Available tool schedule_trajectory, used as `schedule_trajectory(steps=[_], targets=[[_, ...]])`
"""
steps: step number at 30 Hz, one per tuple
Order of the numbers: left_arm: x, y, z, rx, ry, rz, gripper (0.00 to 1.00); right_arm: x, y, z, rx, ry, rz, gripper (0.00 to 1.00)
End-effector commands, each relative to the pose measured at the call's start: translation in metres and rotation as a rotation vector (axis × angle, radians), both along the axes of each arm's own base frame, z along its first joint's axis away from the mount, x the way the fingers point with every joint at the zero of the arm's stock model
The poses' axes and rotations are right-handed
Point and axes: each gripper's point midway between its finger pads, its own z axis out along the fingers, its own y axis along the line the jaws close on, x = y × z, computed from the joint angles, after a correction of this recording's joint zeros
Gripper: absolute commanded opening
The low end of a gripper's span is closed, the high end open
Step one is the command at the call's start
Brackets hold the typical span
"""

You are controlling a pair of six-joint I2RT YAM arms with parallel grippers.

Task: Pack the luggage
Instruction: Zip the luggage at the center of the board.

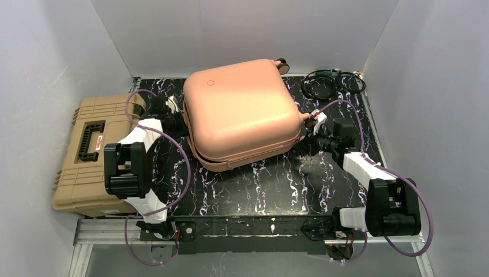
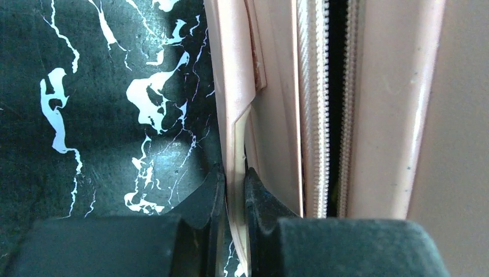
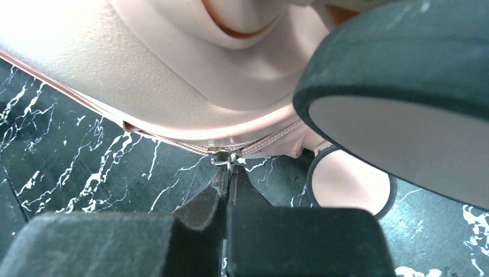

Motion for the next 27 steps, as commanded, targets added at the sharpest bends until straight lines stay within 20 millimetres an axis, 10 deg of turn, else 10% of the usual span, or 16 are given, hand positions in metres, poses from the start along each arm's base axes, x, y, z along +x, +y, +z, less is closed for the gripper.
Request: schedule_trajectory(steps=[1,19,27], targets=[[-0.003,-0.018,-0.013,0.011,0.055,-0.082,0.0,0.028,-0.025,0.012,-0.063,-0.157,-0.087,0.01],[-0.01,0.004,-0.012,0.144,0.056,-0.125,0.0,0.053,-0.104,0.035,-0.137,-0.359,-0.315,0.01],[-0.002,0.006,-0.001,0.152,0.009,-0.151,0.0,0.071,-0.106,0.105,-0.105,-0.568,-0.333,0.01]])
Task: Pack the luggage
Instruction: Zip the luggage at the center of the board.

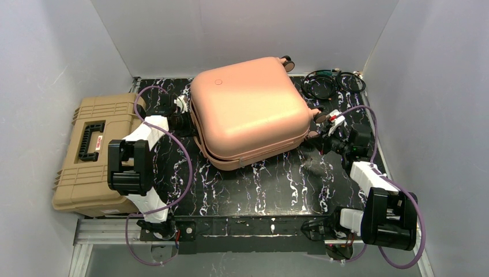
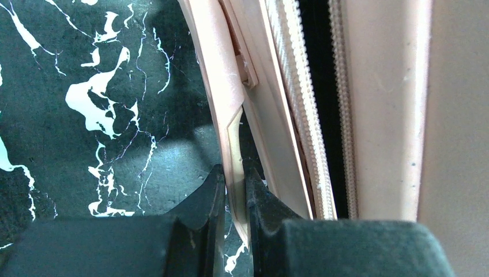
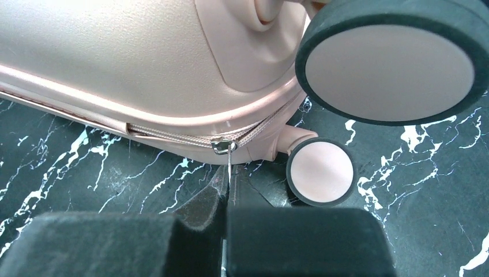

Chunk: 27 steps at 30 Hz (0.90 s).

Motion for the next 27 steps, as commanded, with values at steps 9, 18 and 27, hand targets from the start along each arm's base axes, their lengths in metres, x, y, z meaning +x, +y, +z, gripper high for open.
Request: schedule_trajectory(steps=[9,18,27], targets=[[0.009,0.024,-0.001,0.102,-0.039,-0.105,0.0,0.04,-0.047,0.04,-0.183,-0.273,-0.136,0.01],[0.019,0.021,0.0,0.097,-0.047,-0.143,0.0,0.057,-0.07,-0.013,-0.194,-0.131,-0.258,0.01],[0.014,0.033,0.005,0.096,-0.07,-0.136,0.0,0.086,-0.082,-0.009,0.006,-0.081,-0.38,0.01]])
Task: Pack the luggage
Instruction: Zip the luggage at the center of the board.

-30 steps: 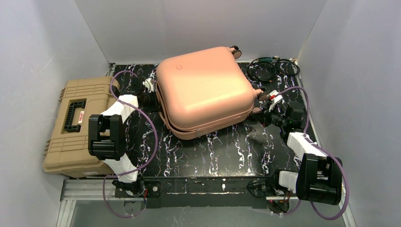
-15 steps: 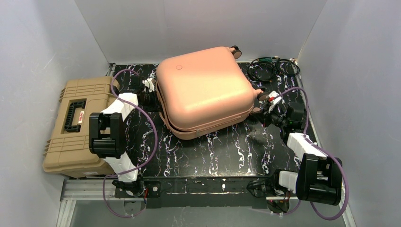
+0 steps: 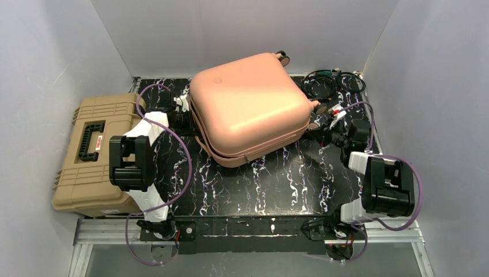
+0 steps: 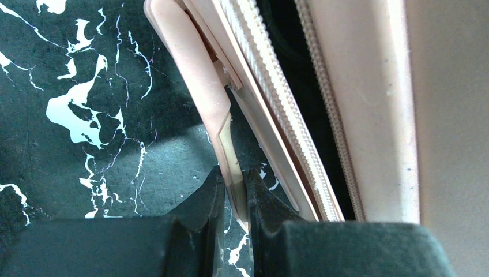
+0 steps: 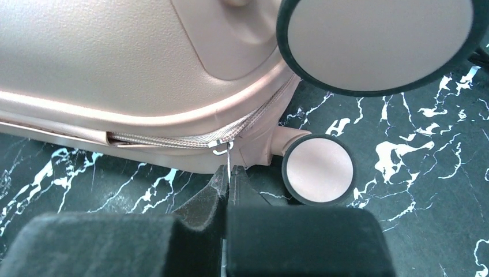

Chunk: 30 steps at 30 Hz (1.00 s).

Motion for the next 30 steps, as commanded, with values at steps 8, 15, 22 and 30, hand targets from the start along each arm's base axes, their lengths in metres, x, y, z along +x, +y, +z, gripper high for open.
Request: schedule_trajectory(steps=[8,15,22,30], targets=[[0.018,0.051,0.019,0.104,-0.14,-0.022,0.0,0.03,-0.073,0.052,-0.044,-0.225,-0.35,0.01],[0.023,0.076,0.021,0.136,-0.154,-0.014,0.0,-0.018,-0.019,0.044,-0.081,-0.216,0.009,0.01],[0.04,0.065,0.044,0.054,-0.184,-0.022,0.28,-0.043,-0.01,0.01,-0.18,-0.169,0.109,0.01],[0.04,0.046,0.181,-0.025,-0.475,-0.027,0.72,-0.028,-0.008,0.0,-0.076,-0.088,0.08,0.01]])
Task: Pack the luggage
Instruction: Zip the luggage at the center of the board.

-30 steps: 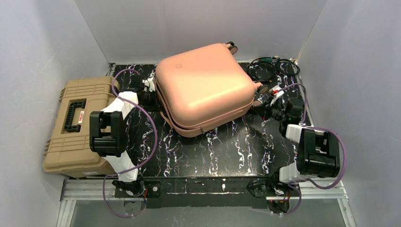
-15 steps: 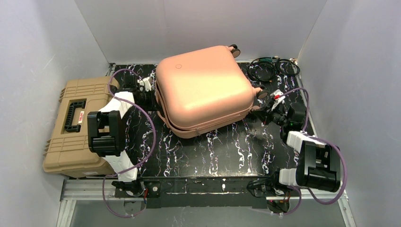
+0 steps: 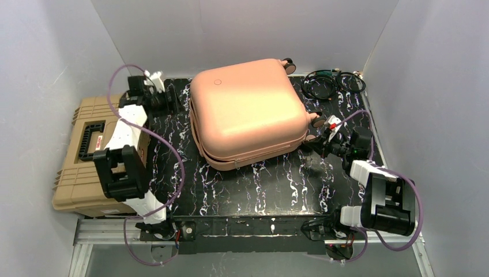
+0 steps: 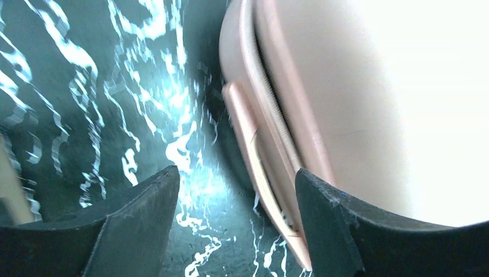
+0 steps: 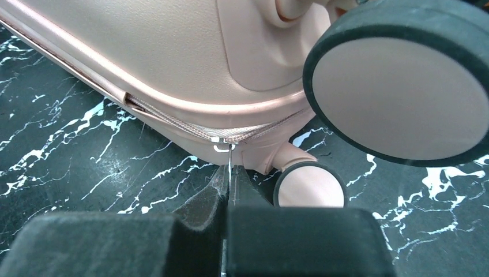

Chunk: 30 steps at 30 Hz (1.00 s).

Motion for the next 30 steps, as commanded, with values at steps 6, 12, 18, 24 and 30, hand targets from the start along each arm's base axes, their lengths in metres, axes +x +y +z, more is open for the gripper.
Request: schedule_trajectory(steps=[6,12,18,24,30], targets=[[0.001,-0.04,0.187,0.077,-0.443,-0.168,0.79,0.025,-0.028,-0.001,-0.066,-0.018,-0.095,0.15],[-0.016,-0.067,0.188,0.055,-0.421,-0.255,0.82,0.023,-0.058,0.023,-0.386,-0.106,0.03,0.59],[-0.031,-0.068,0.161,0.06,-0.374,-0.297,0.82,0.027,-0.062,0.07,-0.561,-0.222,0.261,0.86],[-0.051,-0.068,0.143,0.073,-0.325,-0.341,0.84,0.035,-0.044,0.081,-0.588,-0.178,0.471,0.88],[-0.065,-0.059,0.13,0.118,-0.313,-0.341,0.87,0.014,-0.009,0.074,-0.554,-0.104,0.688,0.89]])
